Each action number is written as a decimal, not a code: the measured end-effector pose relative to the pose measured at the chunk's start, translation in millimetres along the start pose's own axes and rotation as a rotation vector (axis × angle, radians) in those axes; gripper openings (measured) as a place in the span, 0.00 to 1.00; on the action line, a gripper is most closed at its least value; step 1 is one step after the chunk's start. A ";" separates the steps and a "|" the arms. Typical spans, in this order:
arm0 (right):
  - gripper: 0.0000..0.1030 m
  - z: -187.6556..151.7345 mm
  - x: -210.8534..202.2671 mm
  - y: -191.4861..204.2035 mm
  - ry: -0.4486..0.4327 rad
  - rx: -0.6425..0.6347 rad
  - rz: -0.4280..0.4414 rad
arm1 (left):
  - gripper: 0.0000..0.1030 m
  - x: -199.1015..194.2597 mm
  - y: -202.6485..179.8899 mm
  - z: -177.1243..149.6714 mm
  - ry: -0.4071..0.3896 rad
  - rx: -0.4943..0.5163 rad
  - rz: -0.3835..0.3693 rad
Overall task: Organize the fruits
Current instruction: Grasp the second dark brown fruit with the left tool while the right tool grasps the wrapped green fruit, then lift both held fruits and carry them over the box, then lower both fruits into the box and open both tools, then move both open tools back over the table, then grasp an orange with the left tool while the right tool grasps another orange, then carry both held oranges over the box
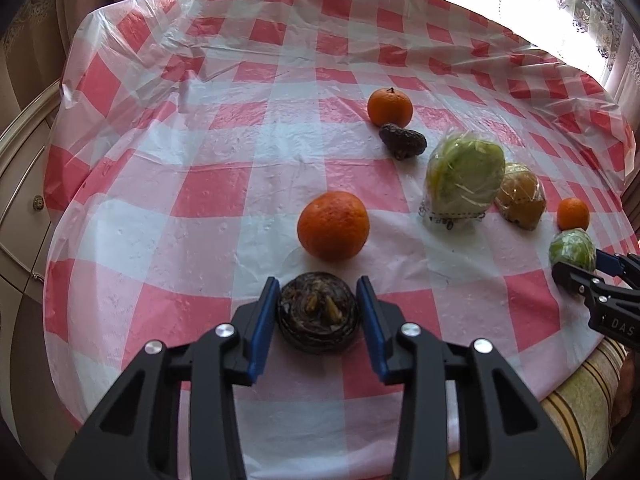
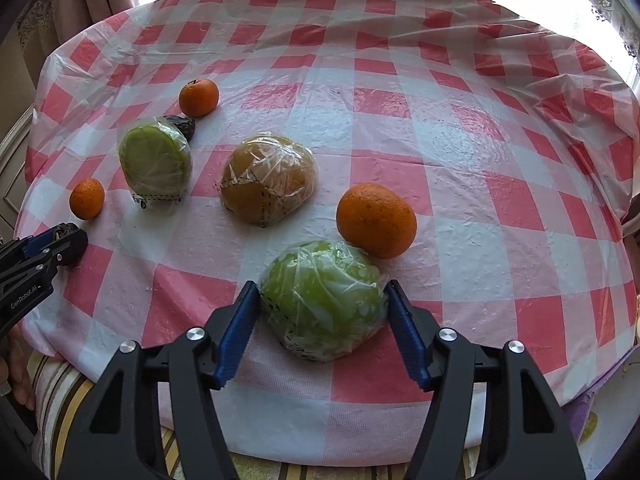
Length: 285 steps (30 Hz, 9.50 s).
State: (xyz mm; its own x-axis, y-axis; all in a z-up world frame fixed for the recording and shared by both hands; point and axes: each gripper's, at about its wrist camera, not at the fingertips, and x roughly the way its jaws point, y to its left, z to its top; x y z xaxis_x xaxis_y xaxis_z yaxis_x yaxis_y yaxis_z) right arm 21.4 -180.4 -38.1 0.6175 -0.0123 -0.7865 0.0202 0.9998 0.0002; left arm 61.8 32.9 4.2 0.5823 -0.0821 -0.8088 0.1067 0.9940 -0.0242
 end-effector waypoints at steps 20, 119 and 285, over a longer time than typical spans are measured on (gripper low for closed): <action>0.61 -1.6 -0.6 0.0 0.003 -0.003 -0.005 | 0.40 -0.9 0.8 -2.9 0.007 0.009 -0.009; 0.58 -199.0 -33.9 -416.4 0.249 0.609 -0.385 | 0.39 21.3 -554.3 -109.6 0.315 0.942 -0.511; 0.39 -83.1 -115.1 -175.8 -0.146 0.337 -0.126 | 0.36 -69.4 -267.0 -13.6 -0.058 0.479 -0.403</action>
State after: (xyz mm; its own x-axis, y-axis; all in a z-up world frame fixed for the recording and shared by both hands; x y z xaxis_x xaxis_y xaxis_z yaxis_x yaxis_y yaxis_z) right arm -118.5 -353.4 1.1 0.6988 -0.1607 -0.6970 0.3448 0.9294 0.1314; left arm -18.0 -225.8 58.8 0.4623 -0.4611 -0.7574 0.6685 0.7424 -0.0439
